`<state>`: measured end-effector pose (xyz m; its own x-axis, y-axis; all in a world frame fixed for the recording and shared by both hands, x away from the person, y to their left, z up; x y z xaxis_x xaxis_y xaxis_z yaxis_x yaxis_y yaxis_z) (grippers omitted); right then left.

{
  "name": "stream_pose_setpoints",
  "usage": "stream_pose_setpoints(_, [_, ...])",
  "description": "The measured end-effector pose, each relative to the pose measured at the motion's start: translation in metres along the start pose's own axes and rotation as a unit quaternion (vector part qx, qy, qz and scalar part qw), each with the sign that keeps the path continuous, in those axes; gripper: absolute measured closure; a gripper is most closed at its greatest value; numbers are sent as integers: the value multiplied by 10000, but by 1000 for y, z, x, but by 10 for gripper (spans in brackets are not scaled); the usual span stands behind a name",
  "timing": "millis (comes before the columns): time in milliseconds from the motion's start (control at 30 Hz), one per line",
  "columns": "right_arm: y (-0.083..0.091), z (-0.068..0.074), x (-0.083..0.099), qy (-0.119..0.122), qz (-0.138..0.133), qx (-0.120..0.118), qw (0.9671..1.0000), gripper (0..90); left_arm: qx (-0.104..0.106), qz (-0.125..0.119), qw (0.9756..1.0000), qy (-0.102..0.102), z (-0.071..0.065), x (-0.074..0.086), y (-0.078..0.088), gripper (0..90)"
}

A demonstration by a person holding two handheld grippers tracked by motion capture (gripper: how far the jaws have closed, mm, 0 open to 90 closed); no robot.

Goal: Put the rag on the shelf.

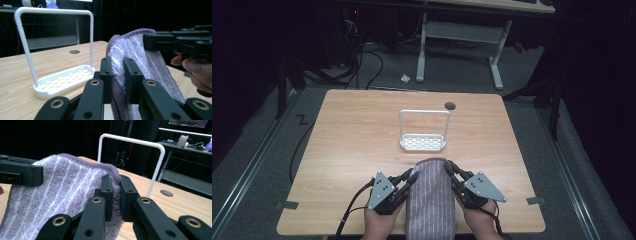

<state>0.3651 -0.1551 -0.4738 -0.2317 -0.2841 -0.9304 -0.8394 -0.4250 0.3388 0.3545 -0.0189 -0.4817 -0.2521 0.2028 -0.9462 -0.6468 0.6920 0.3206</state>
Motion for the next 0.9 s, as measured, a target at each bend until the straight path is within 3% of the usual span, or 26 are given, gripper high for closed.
stream_pose_setpoints(400, [-6,-31,-32,-406,-240,101,9988,833,15,-107,9999,-97,11,-44,-14,791])
stream_pose_setpoints(567, [1,-41,-53,-368,-421,228,9982,833,59,-232,9997,-35,14,-65,-14,791])
stream_pose_setpoints(900, [10,-50,-94,-258,-702,300,9967,834,-37,-536,9983,-229,18,-106,-9,795])
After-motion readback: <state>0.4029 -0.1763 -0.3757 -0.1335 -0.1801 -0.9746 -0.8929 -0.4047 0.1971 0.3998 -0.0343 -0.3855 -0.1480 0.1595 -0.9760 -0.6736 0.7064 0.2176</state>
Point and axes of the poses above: each handheld gripper's, and its own axes: y roughly backward along the jaws, x roughly out of its underside, z roughly to its left, the point moved 10 cm from there along -y, roughly forward along the jaws, and after that the axes turned 12 degrees about z, right-handed, at the moved point
